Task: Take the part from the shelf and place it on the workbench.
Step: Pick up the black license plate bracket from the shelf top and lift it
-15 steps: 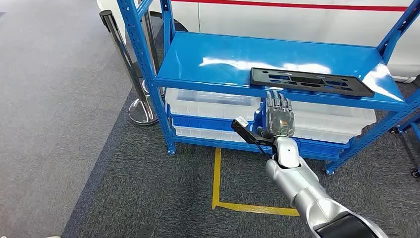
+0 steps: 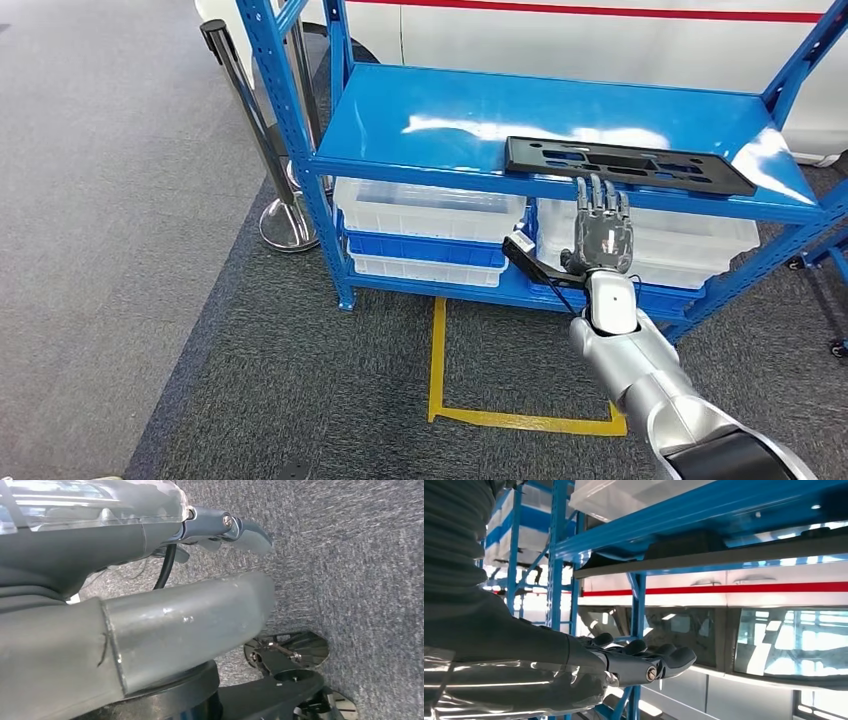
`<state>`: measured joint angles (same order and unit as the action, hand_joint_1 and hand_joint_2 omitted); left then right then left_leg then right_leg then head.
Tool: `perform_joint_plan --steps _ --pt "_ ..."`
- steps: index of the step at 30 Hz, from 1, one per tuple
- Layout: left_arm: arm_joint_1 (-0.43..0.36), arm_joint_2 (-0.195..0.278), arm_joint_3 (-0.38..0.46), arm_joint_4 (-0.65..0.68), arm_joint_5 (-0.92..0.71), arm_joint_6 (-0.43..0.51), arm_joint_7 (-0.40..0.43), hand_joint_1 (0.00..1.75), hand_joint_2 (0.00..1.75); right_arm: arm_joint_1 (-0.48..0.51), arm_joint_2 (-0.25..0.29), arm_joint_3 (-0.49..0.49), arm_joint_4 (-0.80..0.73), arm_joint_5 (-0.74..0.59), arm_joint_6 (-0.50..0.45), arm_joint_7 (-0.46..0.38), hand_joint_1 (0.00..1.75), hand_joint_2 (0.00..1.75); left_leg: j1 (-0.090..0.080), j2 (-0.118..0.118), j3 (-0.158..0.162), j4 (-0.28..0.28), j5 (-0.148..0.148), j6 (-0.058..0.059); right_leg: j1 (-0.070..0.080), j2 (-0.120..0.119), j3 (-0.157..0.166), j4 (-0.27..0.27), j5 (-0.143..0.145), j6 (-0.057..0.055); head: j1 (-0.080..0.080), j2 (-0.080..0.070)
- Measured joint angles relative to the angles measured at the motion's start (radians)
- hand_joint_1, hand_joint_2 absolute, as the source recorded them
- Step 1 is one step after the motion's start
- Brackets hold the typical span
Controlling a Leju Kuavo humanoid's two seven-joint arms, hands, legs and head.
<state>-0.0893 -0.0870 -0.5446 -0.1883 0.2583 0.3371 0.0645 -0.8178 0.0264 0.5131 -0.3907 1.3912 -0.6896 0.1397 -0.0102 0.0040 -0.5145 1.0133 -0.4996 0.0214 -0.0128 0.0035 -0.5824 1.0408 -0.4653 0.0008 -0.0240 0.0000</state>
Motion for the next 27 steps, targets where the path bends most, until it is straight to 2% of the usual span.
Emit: perform_joint_plan --steps 15,21,25,27 --pt "0.000 0.000 -0.004 0.002 -0.007 -0.009 0.003 0.00 0.00 -0.025 -0.003 -0.043 0.048 -0.018 0.029 -0.017 0.00 1.75 -0.001 0.000 -0.001 0.001 0.000 0.000 0.000 -0.001 0.000 0.000 0.001 0.001 0.000 0.000" --pt "0.000 0.001 -0.007 0.004 -0.008 -0.011 0.001 0.00 0.00 -0.024 -0.003 -0.074 0.059 -0.062 0.070 -0.063 0.00 1.75 -0.004 0.000 -0.006 0.007 0.000 0.001 -0.002 -0.001 -0.002 -0.002 0.004 0.006 0.000 0.000" --pt "0.000 0.001 -0.008 0.005 -0.008 -0.011 0.000 0.00 0.00 -0.024 -0.003 -0.092 0.060 -0.069 0.078 -0.073 0.00 1.75 -0.007 0.000 -0.013 0.011 0.002 0.011 -0.005 -0.001 -0.006 -0.004 0.010 0.015 0.000 0.000" --pt "0.000 0.002 -0.008 0.005 -0.008 -0.011 0.000 0.00 0.00 -0.025 -0.003 -0.097 0.060 -0.069 0.079 -0.073 0.00 1.75 -0.003 0.000 -0.012 -0.001 0.011 0.023 -0.004 -0.001 -0.008 -0.004 0.010 0.022 0.000 0.000"
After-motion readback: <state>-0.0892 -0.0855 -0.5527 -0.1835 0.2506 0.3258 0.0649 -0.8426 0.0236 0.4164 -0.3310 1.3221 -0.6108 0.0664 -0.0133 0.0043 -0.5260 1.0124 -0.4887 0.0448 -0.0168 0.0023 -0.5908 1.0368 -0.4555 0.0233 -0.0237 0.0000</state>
